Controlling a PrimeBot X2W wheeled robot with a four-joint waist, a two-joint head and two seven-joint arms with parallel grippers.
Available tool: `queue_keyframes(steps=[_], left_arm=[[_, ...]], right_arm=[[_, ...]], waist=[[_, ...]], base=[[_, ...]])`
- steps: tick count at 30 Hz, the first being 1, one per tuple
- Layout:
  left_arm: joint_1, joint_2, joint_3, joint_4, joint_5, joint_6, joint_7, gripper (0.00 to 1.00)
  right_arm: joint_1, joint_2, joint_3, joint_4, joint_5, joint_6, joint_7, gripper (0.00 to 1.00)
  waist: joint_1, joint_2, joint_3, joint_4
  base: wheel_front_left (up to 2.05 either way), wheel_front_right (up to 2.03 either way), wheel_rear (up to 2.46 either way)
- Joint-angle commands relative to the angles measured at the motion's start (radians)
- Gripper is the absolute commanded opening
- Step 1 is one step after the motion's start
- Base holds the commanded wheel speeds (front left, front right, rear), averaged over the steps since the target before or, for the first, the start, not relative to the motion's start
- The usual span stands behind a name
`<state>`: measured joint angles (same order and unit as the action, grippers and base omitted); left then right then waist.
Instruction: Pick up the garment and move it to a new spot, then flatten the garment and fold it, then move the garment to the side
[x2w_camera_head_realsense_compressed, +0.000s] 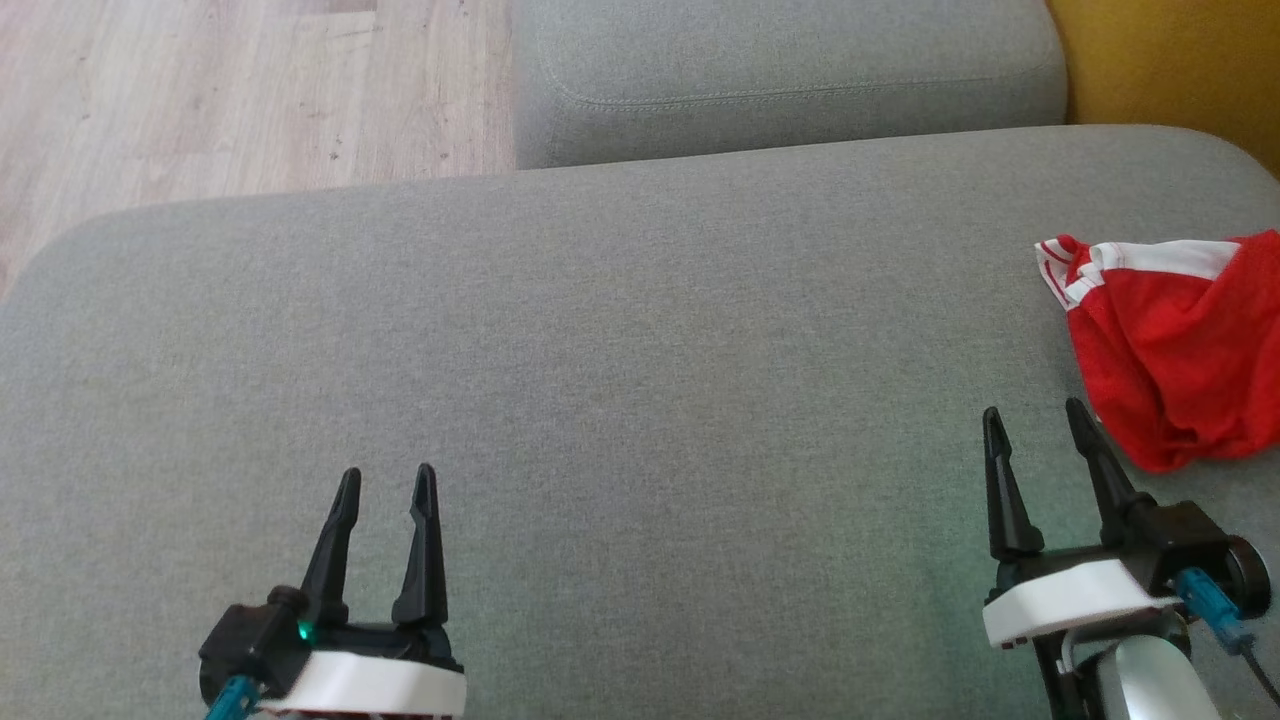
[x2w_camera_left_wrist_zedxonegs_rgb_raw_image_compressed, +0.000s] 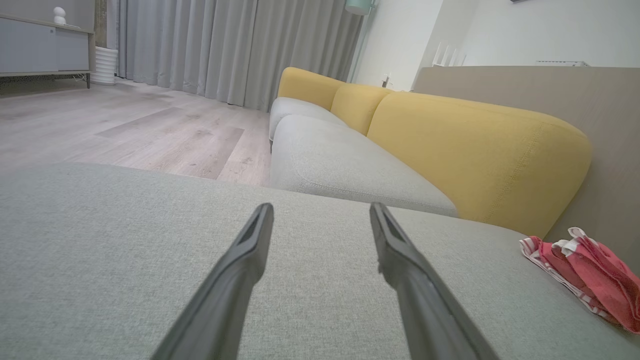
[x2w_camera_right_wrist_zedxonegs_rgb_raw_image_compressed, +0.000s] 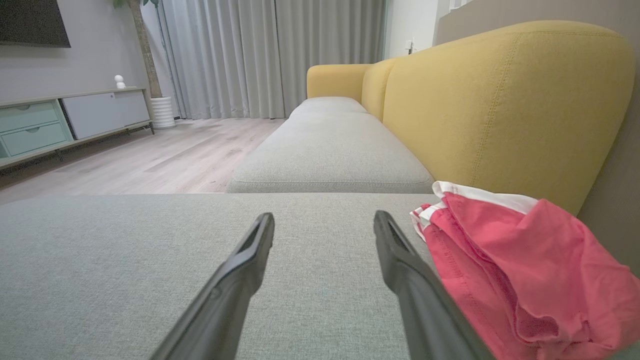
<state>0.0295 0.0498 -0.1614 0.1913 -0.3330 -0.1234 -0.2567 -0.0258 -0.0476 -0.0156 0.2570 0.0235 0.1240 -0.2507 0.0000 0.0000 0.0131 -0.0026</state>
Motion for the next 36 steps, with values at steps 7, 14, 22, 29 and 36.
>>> queue_keyframes(steps=[7,14,22,29,36], left_arm=[[-0.028,0.000,0.037,-0.024,-0.012,0.000,-0.005,1.00],[0.018,0.000,0.001,0.069,-0.021,0.000,0.004,0.00],[0.008,0.005,0.014,0.068,-0.108,0.000,0.024,0.00],[-0.001,0.008,0.025,0.069,-0.183,-0.001,0.041,0.00],[-0.010,0.011,0.037,0.069,-0.257,-0.001,0.059,0.00]], right_arm=[[-0.016,-0.003,0.023,-0.032,-0.001,0.007,-0.011,1.00],[0.019,0.001,0.002,0.071,0.022,0.000,0.009,0.00],[0.013,0.001,-0.004,0.065,0.124,0.000,0.032,0.00],[0.008,0.001,-0.009,0.059,0.213,0.001,0.051,0.00],[0.003,0.001,-0.015,0.054,0.302,0.001,0.071,0.00]], waist=[[0.0000,0.0000,-0.001,-0.002],[0.0000,0.0000,-0.002,-0.002],[0.0000,0.0000,-0.002,-0.002],[0.0000,0.0000,-0.003,-0.002],[0.0000,0.0000,-0.003,-0.001]], base=[[0.00,0.00,0.00],[0.00,0.00,0.00],[0.00,0.00,0.00],[0.00,0.00,0.00],[0.00,0.00,0.00]])
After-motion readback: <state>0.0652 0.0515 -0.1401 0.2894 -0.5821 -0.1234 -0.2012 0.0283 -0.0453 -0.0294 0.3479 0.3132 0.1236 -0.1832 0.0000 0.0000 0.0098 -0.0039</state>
